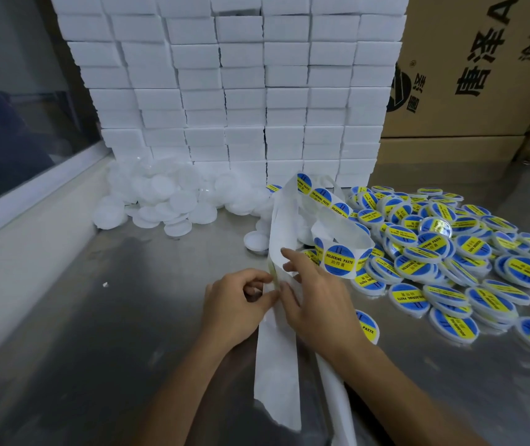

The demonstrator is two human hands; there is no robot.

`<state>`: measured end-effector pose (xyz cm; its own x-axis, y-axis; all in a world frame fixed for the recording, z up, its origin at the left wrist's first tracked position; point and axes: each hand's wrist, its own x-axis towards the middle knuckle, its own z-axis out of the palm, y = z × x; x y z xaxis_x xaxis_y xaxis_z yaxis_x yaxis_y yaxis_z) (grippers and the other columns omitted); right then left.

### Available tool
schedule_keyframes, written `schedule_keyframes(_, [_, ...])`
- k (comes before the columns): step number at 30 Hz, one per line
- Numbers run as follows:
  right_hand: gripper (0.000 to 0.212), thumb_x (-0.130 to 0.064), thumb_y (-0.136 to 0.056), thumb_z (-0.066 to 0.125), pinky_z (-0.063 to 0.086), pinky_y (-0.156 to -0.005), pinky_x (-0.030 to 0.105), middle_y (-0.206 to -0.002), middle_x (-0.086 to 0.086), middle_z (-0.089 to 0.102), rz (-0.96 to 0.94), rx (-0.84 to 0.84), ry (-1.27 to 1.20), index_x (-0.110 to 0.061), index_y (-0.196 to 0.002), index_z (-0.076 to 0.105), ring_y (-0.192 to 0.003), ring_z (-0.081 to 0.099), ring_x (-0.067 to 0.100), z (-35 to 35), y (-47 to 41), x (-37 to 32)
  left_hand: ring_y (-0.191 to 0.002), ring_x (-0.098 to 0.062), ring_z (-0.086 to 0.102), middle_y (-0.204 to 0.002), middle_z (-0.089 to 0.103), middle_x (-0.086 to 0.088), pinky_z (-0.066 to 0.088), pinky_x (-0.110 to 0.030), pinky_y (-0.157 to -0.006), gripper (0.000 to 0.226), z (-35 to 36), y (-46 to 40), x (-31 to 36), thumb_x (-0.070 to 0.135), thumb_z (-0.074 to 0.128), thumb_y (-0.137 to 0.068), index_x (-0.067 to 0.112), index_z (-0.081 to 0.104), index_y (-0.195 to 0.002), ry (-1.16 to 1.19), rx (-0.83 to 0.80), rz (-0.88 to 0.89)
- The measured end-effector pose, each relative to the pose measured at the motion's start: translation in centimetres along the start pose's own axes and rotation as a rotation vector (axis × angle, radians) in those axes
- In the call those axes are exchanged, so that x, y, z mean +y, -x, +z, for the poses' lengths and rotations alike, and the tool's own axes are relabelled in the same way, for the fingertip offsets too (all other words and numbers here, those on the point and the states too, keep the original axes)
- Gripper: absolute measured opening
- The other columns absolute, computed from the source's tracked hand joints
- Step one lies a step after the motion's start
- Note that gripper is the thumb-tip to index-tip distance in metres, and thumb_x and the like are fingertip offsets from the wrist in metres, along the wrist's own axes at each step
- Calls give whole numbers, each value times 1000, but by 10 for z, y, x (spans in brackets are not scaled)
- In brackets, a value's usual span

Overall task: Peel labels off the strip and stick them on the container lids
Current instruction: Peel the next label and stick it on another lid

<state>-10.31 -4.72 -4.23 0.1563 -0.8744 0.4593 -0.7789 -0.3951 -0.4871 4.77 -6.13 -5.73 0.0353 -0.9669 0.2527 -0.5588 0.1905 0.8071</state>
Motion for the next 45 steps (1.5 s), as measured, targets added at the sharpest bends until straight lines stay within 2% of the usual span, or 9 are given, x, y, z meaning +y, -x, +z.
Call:
schedule_keyframes(3, [60, -6, -85, 54, 51, -83, 41, -121, 5, 64, -24, -23, -49, -25, -141, 43, -103, 61, 26, -1, 0, -1, -73, 6, 60, -69, 61, 29, 50, -43, -90, 23, 0, 2, 4, 38, 81, -74, 53, 63, -76, -45, -9, 5])
schedule_keyframes(11, [37, 7, -80, 53, 33, -79, -1, -108, 4, 62, 39, 24, -104, -9, -106, 73, -101, 57, 13, 1, -4, 9, -72, 1, 59, -69, 61, 24, 52, -42, -86, 13, 2, 2, 5, 38, 78, -76, 35, 74, -88, -69, 26, 38])
schedule_keyframes(17, [14, -7, -77, 75, 48, -79, 15, -87, -12, 68, 115, 178, -342, -19, -84, 75, -86, 63, 2, -6, -7, 14, -82, -3, 59, -86, 63, 18, 51, -42, -83, 10, 3, 1, 3, 41, 71, -82, 32, 74, -85, -97, 39, 112])
schedule_keyframes(23, [41, 3, -82, 65, 51, -77, 15, -85, -23, 70, 232, 214, -681, -38, -75, 71, -86, 66, 0, -14, -11, 11, -92, -14, 55, -91, 58, 9, 48, -40, -82, 23, 6, 3, 8, 41, 66, -85, 22, 78, -85, -157, 210, 250])
schedule_keyframes(29, [49, 6, -83, 64, 49, -73, 11, -93, -16, 74, 302, 182, -913, -42, -82, 77, -92, 67, 0, -15, -11, 10, -85, -4, 64, -87, 72, 12, 51, -20, -77, 14, 5, 7, 26, 25, 74, -83, 38, 74, -79, 355, 30, 45])
schedule_keyframes(35, [39, 5, -84, 67, 53, -78, 16, -102, -8, 75, 318, 148, -1111, -27, -105, 73, -99, 70, 8, -12, -13, 13, -90, -18, 69, -96, 76, -4, 56, -24, -82, 22, 3, 7, 34, 3, 74, -80, 14, 74, -100, 706, -13, -90])
schedule_keyframes(39, [37, -4, -87, 69, 53, -79, 21, -107, -6, 73, 158, 173, -828, -31, -113, 67, -94, 68, 2, -5, -9, 9, -79, -7, 71, -88, 77, -1, 52, -13, -67, 19, 2, 8, 39, 0, 69, -84, 18, 74, -90, 839, 53, -128])
schedule_keyframes(42, [28, -13, -85, 74, 53, -86, 27, -127, 0, 64, -4, 277, -449, -22, -111, 73, -110, 63, 8, -2, -6, 10, -82, -9, 72, -88, 77, 3, 55, -17, -72, 20, 2, 7, 38, 3, 69, -85, 22, 74, -87, 793, 102, -119])
schedule_keyframes(45, [16, -12, -85, 74, 53, -77, 32, -108, 5, 66, -215, 363, -215, -13, -100, 77, -93, 65, 18, -5, -7, 14, -84, -10, 72, -85, 77, 8, 56, -18, -74, 20, 5, 8, 36, 7, 71, -85, 26, 73, -87, 667, 136, -72])
